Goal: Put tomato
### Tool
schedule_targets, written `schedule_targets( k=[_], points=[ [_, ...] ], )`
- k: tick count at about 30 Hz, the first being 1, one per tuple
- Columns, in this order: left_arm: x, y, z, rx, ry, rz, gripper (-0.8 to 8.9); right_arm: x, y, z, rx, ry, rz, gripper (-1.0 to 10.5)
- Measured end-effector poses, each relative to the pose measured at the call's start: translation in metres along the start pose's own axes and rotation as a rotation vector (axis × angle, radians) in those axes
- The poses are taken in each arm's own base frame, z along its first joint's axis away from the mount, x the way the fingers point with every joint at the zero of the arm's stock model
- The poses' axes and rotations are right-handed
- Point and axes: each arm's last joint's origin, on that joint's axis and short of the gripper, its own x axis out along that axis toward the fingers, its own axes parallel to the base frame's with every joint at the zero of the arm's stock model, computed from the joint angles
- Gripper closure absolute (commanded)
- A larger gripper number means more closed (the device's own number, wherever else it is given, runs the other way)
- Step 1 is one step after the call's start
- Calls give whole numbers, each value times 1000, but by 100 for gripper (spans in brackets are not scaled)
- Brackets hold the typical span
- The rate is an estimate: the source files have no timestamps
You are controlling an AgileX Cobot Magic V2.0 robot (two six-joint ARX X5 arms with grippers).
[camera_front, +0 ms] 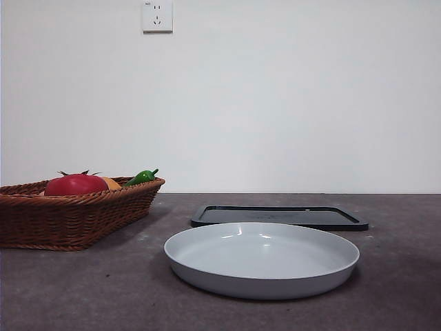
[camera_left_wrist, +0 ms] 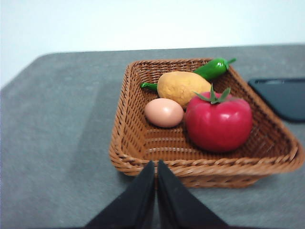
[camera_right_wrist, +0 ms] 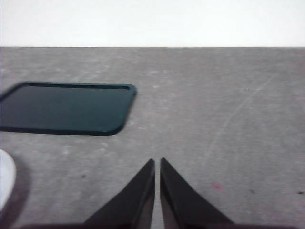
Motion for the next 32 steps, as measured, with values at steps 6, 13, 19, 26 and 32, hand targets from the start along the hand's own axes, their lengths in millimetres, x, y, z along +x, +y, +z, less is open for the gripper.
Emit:
schedule_targets(
  k=[6,13,19,26,32],
  points=[
    [0,0,0,-160,0,0,806,0,0,0,50,-3,1,940],
    [0,0,0,-337,1,0,804,0,0,0,164,-2,3,940],
    [0,0,0,-400,6,2,804,-1,0,1,214,6,5,940],
    [-8,-1,14,-438,51,10,803,-13,4,33,216,-65,19,940],
    [-15,-2,43,-442,34,5,803,-26,8,61,217,-54,28,940]
  ],
)
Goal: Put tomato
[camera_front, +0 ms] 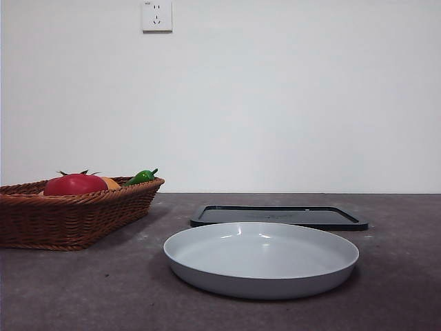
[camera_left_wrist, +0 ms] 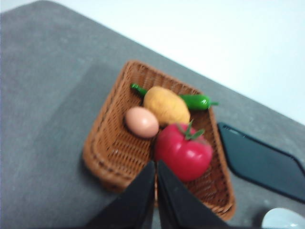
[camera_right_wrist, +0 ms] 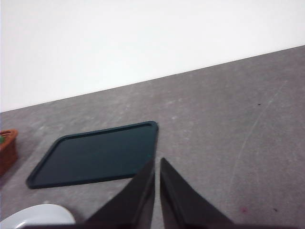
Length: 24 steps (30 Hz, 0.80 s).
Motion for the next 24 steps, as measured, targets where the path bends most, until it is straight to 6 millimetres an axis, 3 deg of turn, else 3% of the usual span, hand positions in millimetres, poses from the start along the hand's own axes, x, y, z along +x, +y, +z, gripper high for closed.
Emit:
schedule_targets(
  k=[10,17,24],
  points=[
    [-9,-30,52,88,177,-93,803,-10,23,58,-21,170,84,940],
    [-5,-46,80,165,305,-179,804,-3,37,95,-47,352,194,940],
    [-1,-58,100,187,438,-259,804,8,50,119,-79,478,295,940]
  ],
)
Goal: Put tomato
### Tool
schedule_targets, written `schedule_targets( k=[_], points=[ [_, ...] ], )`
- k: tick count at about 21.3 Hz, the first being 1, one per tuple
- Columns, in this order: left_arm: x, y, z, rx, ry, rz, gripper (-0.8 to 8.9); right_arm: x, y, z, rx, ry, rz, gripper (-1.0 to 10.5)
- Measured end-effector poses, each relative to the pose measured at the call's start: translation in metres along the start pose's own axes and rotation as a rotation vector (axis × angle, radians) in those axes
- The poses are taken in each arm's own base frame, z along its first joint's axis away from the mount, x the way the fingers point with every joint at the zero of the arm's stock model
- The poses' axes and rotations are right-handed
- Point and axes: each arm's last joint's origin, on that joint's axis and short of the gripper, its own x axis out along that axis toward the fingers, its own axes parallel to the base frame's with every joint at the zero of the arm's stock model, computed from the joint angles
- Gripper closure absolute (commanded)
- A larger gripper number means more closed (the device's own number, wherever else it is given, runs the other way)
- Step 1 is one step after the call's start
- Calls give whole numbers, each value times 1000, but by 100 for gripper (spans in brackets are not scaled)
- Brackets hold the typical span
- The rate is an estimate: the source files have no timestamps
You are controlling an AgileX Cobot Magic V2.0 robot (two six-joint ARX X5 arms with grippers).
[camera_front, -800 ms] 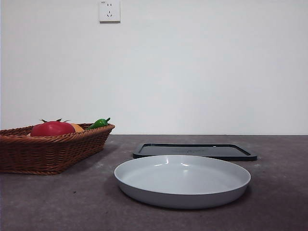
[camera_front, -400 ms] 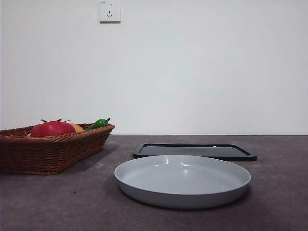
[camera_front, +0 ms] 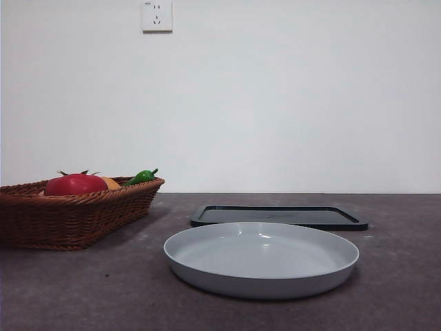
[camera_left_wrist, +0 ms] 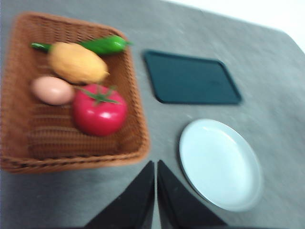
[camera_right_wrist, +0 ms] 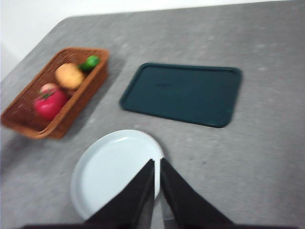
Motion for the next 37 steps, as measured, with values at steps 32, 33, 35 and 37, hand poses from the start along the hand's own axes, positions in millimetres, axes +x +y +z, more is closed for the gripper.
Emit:
schedule_targets(
  k=[32,33,35,37],
  points=[
    [-3,-15,13,112,200,-122,254,29,24,4,-151,300,283,537],
    [-3,-15,14,116,194,-114,256,29,24,4,-151,300,283,537],
    [-1,-14,16,122,182,-97,262,29,24,4,-151,300,283,537],
    [2,-13,20,132,164,-81,289,29,24,4,-151,300,283,537]
  ],
)
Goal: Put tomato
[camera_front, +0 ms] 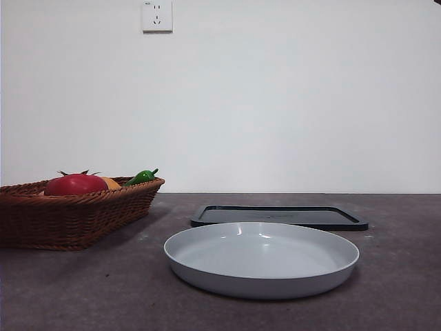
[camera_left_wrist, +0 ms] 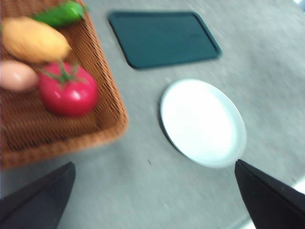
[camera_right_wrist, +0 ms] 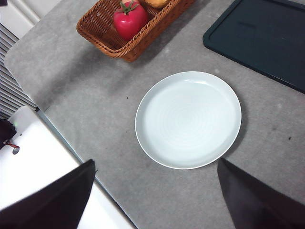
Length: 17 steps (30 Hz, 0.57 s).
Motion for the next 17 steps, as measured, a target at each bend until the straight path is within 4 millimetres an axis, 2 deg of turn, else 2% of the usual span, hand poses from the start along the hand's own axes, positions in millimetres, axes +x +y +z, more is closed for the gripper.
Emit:
schedule_targets(
  k=[7,13,17],
  points=[
    [21,14,20,26,-45,32,311,0,0,0,0,0,0,537],
    [55,34,38,27,-38,64,277,0,0,0,0,0,0,537],
    [85,48,43,31,15,99,278,0,0,0,0,0,0,537]
  ],
)
